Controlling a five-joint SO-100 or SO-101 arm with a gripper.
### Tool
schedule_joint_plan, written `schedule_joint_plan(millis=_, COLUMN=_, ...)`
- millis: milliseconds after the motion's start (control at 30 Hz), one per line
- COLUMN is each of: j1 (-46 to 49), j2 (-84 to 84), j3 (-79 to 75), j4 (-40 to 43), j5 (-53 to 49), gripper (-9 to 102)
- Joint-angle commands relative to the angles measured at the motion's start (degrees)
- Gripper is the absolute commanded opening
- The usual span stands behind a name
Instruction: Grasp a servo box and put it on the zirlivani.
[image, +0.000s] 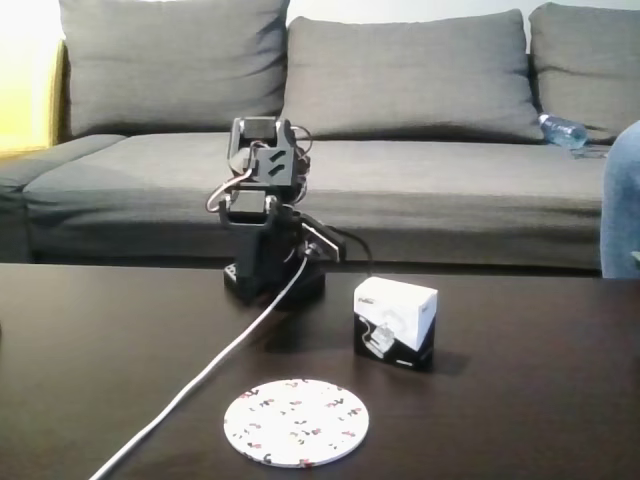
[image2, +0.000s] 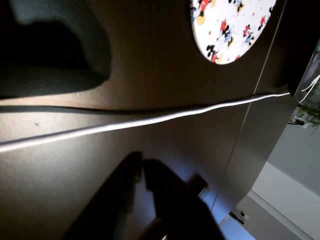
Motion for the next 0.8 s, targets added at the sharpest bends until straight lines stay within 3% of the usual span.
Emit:
schedule_joint_plan(millis=0, j1=0.0, j2=-0.2, j3=-0.4, j4=3.7, j5=0.1, gripper=0)
schedule_joint_plan(millis=767, j1=0.4, j2=-0.2, j3=-0.4, j4=3.7, j5=0.1, gripper=0)
